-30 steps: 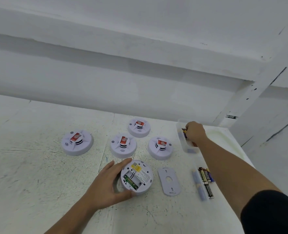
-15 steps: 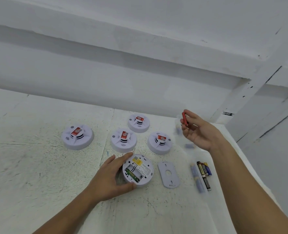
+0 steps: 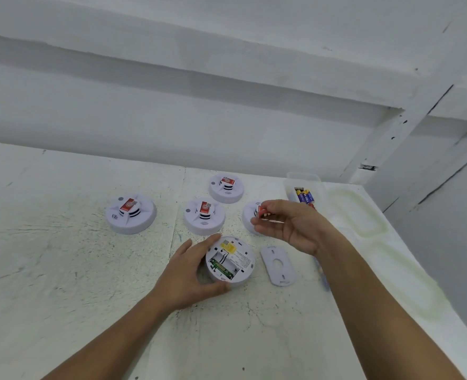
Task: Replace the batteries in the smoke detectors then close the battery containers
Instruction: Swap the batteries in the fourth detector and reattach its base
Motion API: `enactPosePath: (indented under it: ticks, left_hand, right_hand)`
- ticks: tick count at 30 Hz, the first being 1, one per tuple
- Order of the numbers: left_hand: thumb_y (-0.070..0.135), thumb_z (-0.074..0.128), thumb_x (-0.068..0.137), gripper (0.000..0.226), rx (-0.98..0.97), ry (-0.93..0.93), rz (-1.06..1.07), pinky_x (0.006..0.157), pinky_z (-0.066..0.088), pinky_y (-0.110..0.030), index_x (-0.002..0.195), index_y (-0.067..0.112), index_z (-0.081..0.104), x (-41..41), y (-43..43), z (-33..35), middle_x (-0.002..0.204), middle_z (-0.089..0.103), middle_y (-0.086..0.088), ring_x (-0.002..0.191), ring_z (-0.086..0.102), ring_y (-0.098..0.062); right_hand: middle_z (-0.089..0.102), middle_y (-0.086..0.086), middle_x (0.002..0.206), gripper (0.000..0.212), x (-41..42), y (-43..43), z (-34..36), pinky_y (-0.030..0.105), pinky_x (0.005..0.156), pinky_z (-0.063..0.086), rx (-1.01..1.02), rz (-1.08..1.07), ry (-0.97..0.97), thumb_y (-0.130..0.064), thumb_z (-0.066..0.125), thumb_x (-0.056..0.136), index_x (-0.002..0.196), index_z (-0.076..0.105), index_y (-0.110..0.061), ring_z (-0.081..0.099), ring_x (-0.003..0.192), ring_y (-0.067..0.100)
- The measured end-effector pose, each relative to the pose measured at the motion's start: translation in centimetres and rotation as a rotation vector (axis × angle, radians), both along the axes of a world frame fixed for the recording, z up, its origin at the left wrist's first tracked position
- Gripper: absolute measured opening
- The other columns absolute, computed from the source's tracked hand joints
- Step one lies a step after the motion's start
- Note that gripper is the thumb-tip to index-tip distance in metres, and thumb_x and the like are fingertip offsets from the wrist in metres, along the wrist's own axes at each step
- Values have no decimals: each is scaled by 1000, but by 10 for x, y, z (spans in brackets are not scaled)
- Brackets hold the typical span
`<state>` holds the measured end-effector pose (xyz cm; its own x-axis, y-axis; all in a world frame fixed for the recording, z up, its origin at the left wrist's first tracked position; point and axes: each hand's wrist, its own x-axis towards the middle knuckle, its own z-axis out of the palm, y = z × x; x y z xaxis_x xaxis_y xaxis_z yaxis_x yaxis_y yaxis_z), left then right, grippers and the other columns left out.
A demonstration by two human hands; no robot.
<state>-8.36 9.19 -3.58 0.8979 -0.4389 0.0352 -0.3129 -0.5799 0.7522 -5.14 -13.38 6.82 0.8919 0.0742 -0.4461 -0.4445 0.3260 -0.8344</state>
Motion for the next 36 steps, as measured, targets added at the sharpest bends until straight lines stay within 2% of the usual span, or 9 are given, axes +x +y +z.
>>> enactPosePath:
  ticks: [4, 8, 10, 12, 15, 22, 25, 31, 36]
  left_hand:
    - [78, 68, 49, 111, 13, 69, 72, 116, 8, -33, 144, 43, 22, 0, -2, -4, 128, 29, 37, 133, 11, 0]
    - [64, 79, 51, 112, 22, 73, 95, 116, 5, -31, 145, 40, 21, -1, -6, 3, 125, 33, 32, 122, 12, 4]
    - [66, 78, 51, 113, 7, 44, 84, 115, 1, -26, 144, 38, 22, 0, -6, 1, 124, 37, 32, 122, 19, 7]
    - [77, 72, 47, 115, -1, 19, 47, 118, 1, -28, 143, 38, 23, 3, -6, -6, 129, 44, 31, 125, 31, 9]
    - [87, 63, 45, 116, 9, -2, 18, 119, 10, -36, 142, 36, 26, 7, -6, -14, 131, 50, 27, 123, 40, 10]
    - [89, 54, 52, 101, 72, -66, 37, 118, 13, -36, 134, 34, 36, 8, -8, -17, 133, 50, 22, 120, 44, 7]
    - [90, 50, 55, 101, 104, -102, 39, 118, 12, -37, 137, 34, 33, 8, -9, -19, 137, 47, 21, 122, 42, 7]
    - [89, 49, 58, 102, 132, -136, 52, 118, 9, -38, 140, 31, 31, 5, -8, -21, 141, 45, 18, 127, 39, 6]
    - [90, 47, 58, 101, 136, -131, 45, 118, 11, -39, 138, 30, 33, 5, -7, -21, 139, 47, 17, 125, 42, 5]
  right_hand:
    - [65, 23, 77, 16, -5, 17, -10, 34, 59, 59, -301, 144, -105, 7, 62, 83, 96, 58, -1, 68, 71, 34]
    - [72, 9, 78, 19, -10, 34, -23, 30, 63, 57, -712, 356, -320, -10, 71, 82, 100, 65, -13, 71, 71, 20]
    - [73, 1, 78, 21, -12, 41, -32, 26, 70, 55, -894, 458, -396, -19, 72, 82, 100, 61, -25, 70, 75, 8]
    - [72, -2, 80, 20, -14, 46, -37, 23, 72, 52, -993, 506, -449, -24, 72, 81, 95, 57, -27, 66, 76, 0]
    - [70, -8, 81, 14, -16, 51, -41, 17, 69, 48, -1028, 524, -483, -24, 71, 81, 89, 60, -23, 62, 78, -4]
    - [62, -14, 82, 13, -15, 59, -47, 8, 62, 43, -1086, 557, -510, -18, 73, 78, 83, 61, -19, 57, 77, -4]
    - [60, -8, 83, 16, -13, 60, -46, 13, 65, 41, -1146, 615, -552, -16, 75, 75, 79, 60, -20, 53, 78, 0]
    - [58, 0, 89, 17, -9, 57, -50, 31, 75, 48, -1151, 669, -537, -16, 75, 74, 82, 61, -10, 55, 84, 14]
    - [46, -9, 103, 10, -6, 55, -57, 29, 89, 44, -1152, 678, -512, -28, 69, 82, 80, 59, -27, 46, 103, 13]
